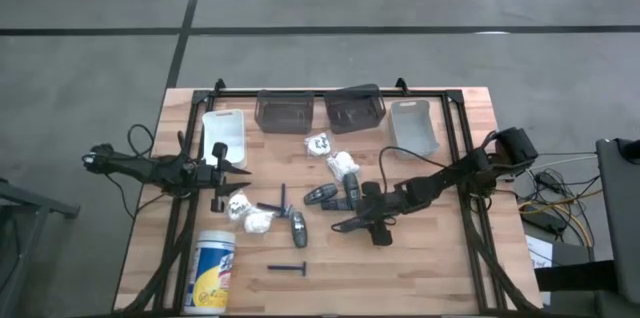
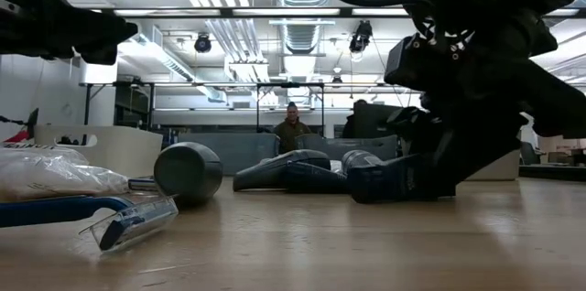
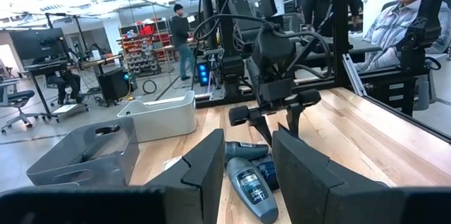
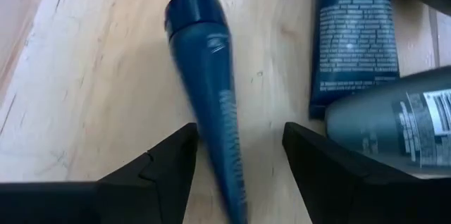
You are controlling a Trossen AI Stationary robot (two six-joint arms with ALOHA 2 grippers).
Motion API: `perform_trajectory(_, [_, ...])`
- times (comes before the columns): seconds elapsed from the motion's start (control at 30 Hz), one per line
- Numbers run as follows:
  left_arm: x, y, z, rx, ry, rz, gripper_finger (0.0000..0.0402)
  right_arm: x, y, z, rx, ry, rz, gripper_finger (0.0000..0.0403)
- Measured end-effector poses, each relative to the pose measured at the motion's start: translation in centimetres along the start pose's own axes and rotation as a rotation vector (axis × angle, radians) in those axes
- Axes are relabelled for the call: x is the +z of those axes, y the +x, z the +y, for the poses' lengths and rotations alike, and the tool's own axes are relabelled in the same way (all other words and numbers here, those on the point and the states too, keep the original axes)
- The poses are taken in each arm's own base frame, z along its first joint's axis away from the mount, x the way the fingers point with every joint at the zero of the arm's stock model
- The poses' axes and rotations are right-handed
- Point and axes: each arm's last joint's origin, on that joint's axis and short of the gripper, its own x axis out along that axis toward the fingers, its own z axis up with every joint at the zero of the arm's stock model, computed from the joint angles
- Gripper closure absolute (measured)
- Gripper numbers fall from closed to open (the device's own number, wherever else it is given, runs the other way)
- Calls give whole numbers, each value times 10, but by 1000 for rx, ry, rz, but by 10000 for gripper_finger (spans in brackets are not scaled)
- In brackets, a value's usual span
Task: Pick & Place Travel size toiletries
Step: Put the blue shave cream into the gray bin
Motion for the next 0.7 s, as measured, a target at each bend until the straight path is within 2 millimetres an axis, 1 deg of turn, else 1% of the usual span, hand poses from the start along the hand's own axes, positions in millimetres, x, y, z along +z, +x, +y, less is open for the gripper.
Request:
perform_trajectory(0.13, [0,0,0,0,0,0,275,4,-1,1,0,0,-1,193])
perform_trajectory(0.27, [0,0,0,-1,0,0,275,5,-2,1,1,-13,-3,216])
perform_trajectory(0.4, [0,0,0,0,0,0,275,5,-1,1,0,-12,-3,254])
perform_trajectory(0.7, [0,0,0,0,0,0,275,5,-1,1,7,-12,-4,354])
